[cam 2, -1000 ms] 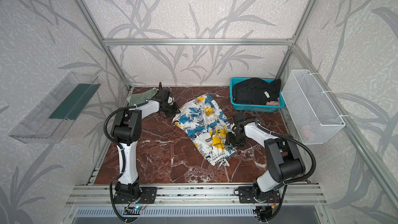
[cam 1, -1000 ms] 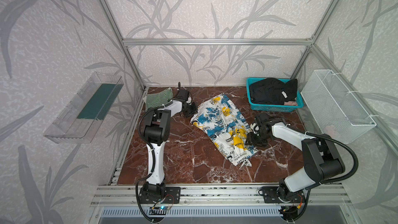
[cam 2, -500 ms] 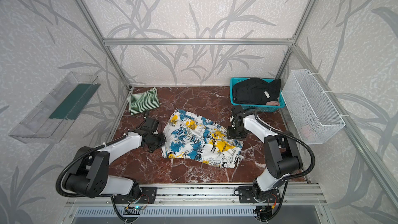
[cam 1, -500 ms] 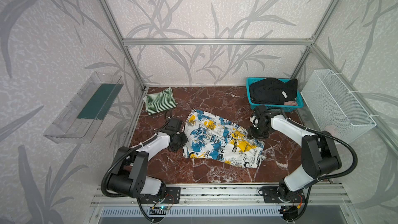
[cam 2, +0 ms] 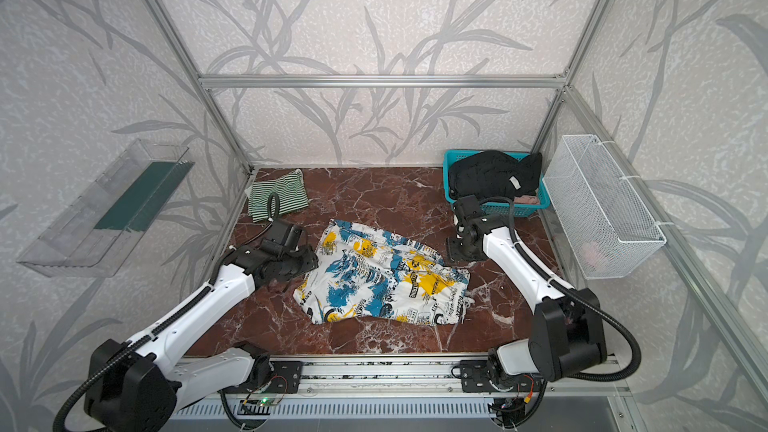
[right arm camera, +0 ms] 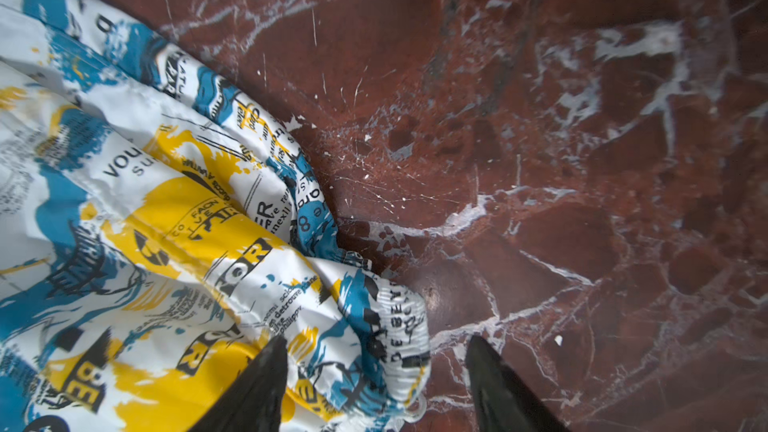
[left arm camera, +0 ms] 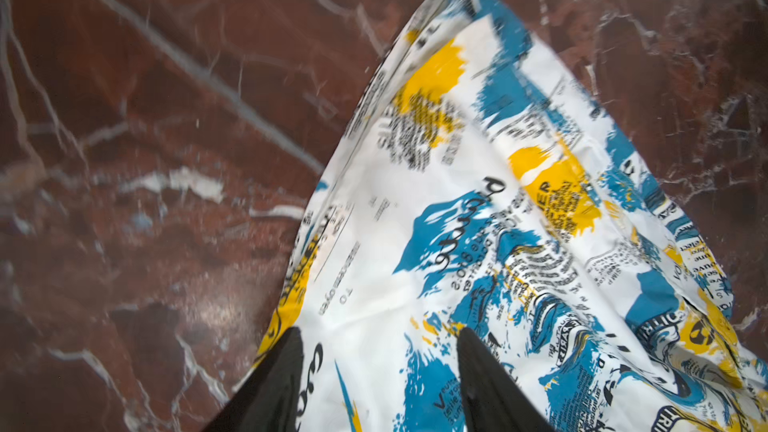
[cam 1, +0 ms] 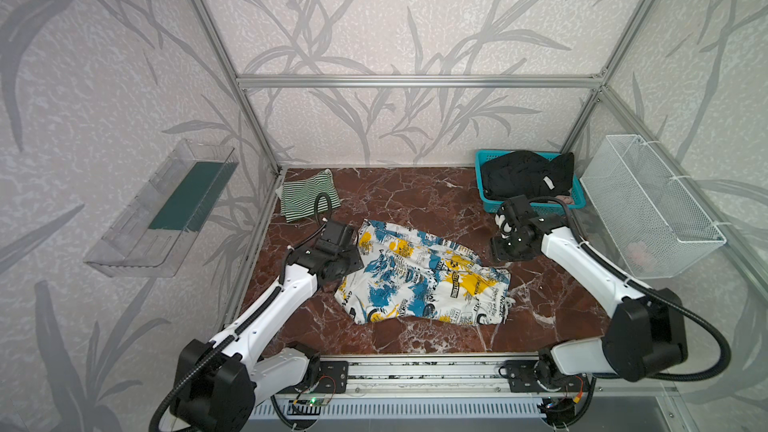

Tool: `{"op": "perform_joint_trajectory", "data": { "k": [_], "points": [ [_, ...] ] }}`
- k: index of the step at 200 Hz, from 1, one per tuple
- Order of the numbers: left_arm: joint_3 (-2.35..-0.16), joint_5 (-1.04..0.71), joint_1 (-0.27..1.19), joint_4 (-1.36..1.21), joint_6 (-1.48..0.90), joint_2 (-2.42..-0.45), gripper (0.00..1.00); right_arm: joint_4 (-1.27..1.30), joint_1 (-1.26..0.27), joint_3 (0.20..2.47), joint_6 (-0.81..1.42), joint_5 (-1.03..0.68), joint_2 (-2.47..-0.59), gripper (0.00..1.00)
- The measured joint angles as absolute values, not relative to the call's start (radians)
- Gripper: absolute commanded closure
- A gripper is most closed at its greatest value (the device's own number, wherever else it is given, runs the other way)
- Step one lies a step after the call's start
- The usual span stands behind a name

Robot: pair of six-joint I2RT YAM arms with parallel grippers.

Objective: Fold and stack the mixed laundry pile

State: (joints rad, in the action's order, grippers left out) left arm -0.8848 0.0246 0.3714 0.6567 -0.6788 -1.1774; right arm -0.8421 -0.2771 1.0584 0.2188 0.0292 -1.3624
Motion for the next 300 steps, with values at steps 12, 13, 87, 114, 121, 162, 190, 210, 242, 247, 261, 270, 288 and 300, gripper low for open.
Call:
{"op": "perform_joint_trajectory", "data": {
  "k": [12,13,87,114,121,162,190,210,242,247,261,270,288,300],
  "points": [
    [-0.945,0.025,0.369,0.633,-0.614,-1.240,0.38,-0.842,-0.276,1.022,0.236,0.038,-1.301,0.32],
    [-0.948,0.025,0.369,0.631,-0.609,-1.243,0.38,-0.842,-0.276,1.017,0.241,0.040,-1.294,0.32],
    [-1.263,0.008,0.343,0.528,-0.315,-1.742,0.39,-0.813,-0.268,0.780,0.353,0.019,-1.096,0.36],
    [-1.337,-0.002,0.323,0.528,-0.279,-1.873,0.43,-0.770,-0.268,0.751,0.380,-0.002,-1.101,0.36],
    [-1.346,-0.004,0.319,0.529,-0.271,-1.896,0.43,-0.760,-0.268,0.743,0.386,-0.006,-1.106,0.36],
    [-1.362,-0.022,0.306,0.530,-0.234,-1.962,0.49,-0.702,-0.267,0.716,0.402,-0.025,-1.139,0.38],
    [-1.388,-0.034,0.299,0.531,-0.218,-1.994,0.58,-0.670,-0.267,0.713,0.408,-0.039,-1.158,0.39],
    [-1.391,-0.041,0.298,0.534,-0.216,-1.997,0.62,-0.650,-0.267,0.711,0.413,-0.043,-1.167,0.40],
    [-1.391,-0.051,0.298,0.542,-0.213,-1.997,0.71,-0.627,-0.266,0.711,0.415,-0.046,-1.192,0.43],
    [-1.392,-0.051,0.297,0.543,-0.212,-1.997,0.71,-0.626,-0.266,0.711,0.416,-0.047,-1.196,0.44],
    [-1.394,-0.054,0.297,0.547,-0.212,-1.997,0.72,-0.625,-0.266,0.711,0.416,-0.054,-1.209,0.44],
    [-1.399,-0.056,0.297,0.552,-0.211,-1.997,0.72,-0.625,-0.266,0.711,0.416,-0.060,-1.217,0.45],
    [-1.412,-0.059,0.294,0.553,-0.210,-1.997,0.78,-0.626,-0.266,0.711,0.415,-0.073,-1.230,0.47],
    [-1.421,-0.063,0.292,0.554,-0.208,-1.997,0.86,-0.626,-0.266,0.711,0.416,-0.081,-1.232,0.52]
  ]
}}
